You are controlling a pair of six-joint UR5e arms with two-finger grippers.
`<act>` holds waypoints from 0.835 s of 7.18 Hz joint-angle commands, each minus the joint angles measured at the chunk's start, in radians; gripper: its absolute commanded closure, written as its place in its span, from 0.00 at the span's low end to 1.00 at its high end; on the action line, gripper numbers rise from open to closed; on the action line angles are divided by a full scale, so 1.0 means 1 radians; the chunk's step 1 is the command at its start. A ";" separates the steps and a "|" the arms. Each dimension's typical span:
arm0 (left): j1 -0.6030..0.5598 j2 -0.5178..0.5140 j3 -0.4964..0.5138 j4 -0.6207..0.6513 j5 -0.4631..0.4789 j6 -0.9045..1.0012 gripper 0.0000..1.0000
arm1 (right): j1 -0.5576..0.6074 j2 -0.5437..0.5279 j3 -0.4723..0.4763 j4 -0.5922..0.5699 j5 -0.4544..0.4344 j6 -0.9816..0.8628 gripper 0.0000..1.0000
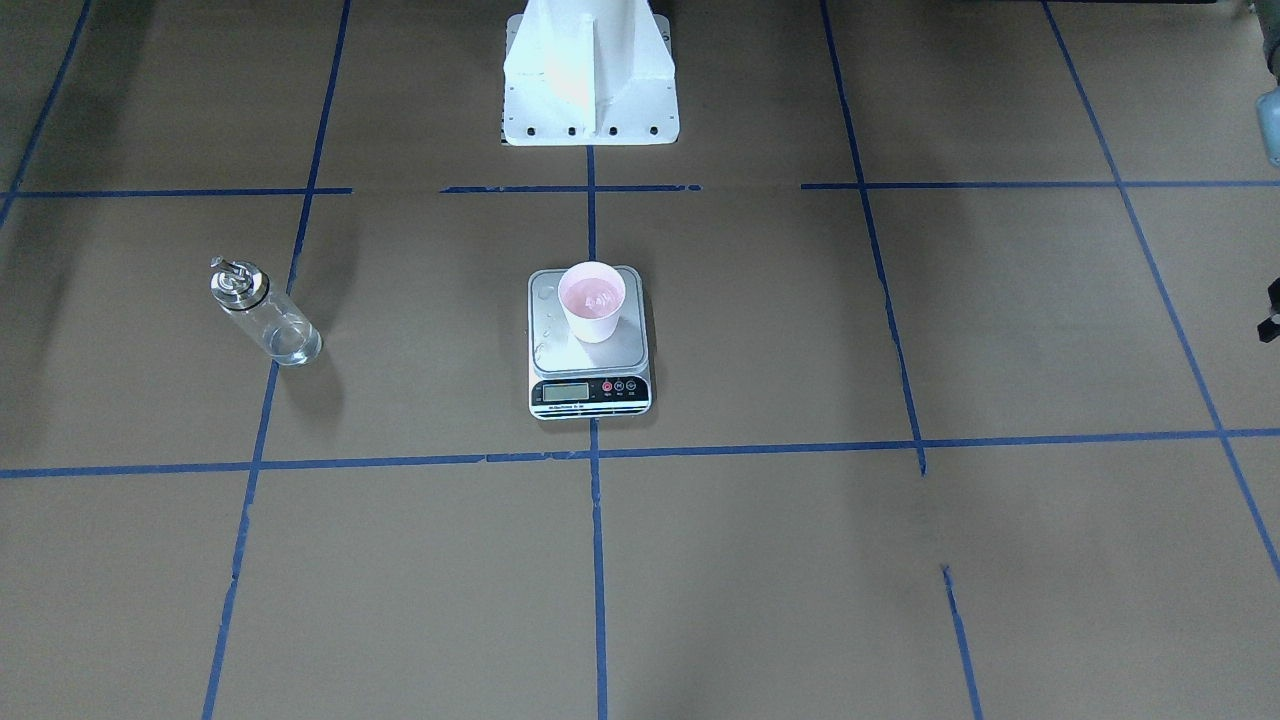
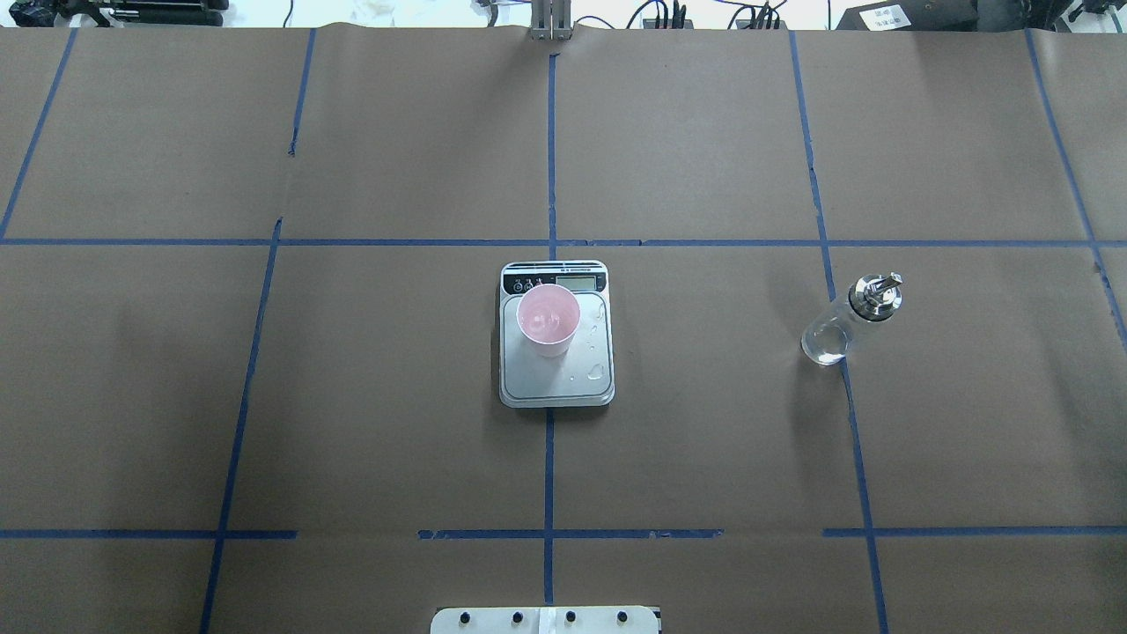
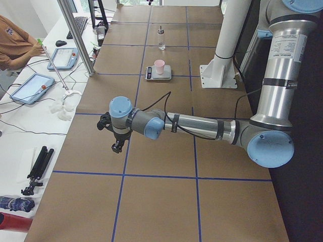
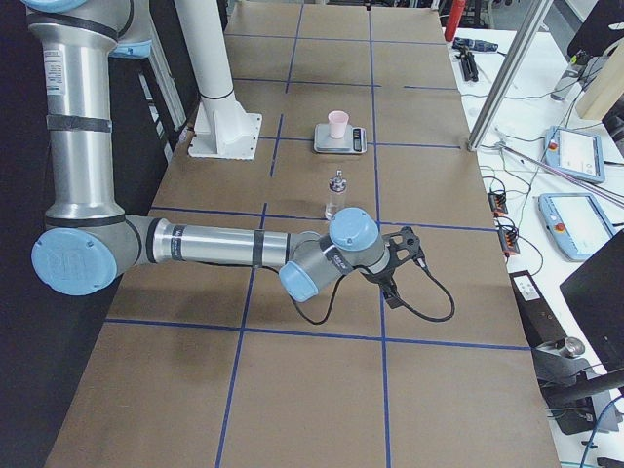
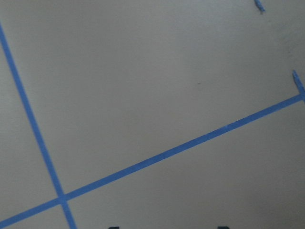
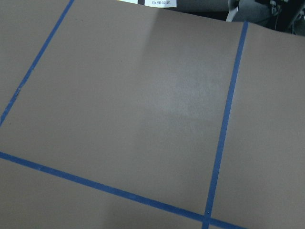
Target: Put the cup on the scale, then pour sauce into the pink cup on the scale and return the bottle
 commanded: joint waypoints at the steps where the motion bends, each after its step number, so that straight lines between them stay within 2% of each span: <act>1: -0.025 -0.004 0.005 0.096 -0.066 -0.044 0.23 | 0.005 0.020 0.106 -0.387 0.066 -0.014 0.00; 2: -0.027 -0.004 -0.063 0.119 -0.084 -0.264 0.23 | -0.045 0.035 0.190 -0.637 0.041 -0.086 0.00; 3: -0.037 0.063 -0.149 0.114 -0.043 -0.235 0.00 | -0.067 0.035 0.256 -0.814 -0.033 -0.234 0.00; 4: -0.094 0.096 -0.166 0.121 0.029 -0.088 0.00 | -0.064 0.028 0.263 -0.871 -0.110 -0.255 0.00; 5: -0.146 0.117 -0.165 0.135 0.051 0.028 0.00 | -0.064 0.023 0.260 -0.865 -0.111 -0.240 0.00; 6: -0.154 0.154 -0.167 0.144 0.060 0.021 0.00 | -0.063 0.023 0.266 -0.850 -0.111 -0.246 0.00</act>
